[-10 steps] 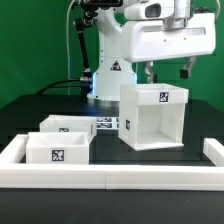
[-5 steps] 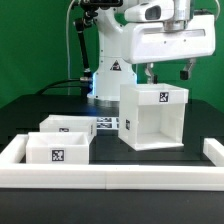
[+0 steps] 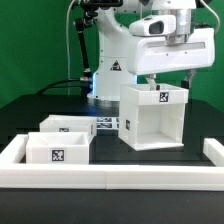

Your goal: Assemble drawer

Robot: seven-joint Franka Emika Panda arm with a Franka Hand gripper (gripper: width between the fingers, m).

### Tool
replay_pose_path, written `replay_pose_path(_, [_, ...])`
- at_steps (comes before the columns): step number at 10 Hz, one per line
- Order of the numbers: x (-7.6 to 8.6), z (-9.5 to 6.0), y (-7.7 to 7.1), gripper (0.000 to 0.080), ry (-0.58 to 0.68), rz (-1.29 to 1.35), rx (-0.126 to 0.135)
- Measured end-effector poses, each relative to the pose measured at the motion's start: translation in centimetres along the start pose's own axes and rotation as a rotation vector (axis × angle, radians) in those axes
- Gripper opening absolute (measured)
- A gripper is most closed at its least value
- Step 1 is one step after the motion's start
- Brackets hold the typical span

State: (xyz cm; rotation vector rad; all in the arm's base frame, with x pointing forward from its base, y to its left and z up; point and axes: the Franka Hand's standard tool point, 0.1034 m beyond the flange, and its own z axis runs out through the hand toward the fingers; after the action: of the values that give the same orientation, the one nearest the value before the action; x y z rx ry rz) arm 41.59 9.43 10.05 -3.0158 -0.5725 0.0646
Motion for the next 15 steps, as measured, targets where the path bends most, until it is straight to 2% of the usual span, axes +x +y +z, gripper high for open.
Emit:
replay_pose_path(1, [-0.06, 0.26, -0.13, 0.065, -0.003, -0.001, 0.002])
replay_pose_path(2, [-0.08, 0.35, -0.13, 0.0596, -0.005, -0.001, 0.003])
replay_pose_path(4, [-0.09, 0.36, -0.12, 0.0323, -0.005, -0.001, 0.003])
replay_pose_path(5, [-0.1, 0.37, -0.12, 0.0323, -0.005, -0.001, 0.003])
replay_pose_path(6, [-0.1, 0.38, -0.13, 0.0141, -0.006, -0.001, 0.003])
replay_pose_path(7, [-0.09, 0.37, -0.12, 0.0043, -0.005, 0.0, 0.003])
replay_pose_path(14, [0.07, 0.23, -0.02, 0.0038, -0.002, 0.001, 0.002])
replay_pose_path(15, [0.67, 0.24, 0.33, 0.0038, 0.002, 0.007, 0.004])
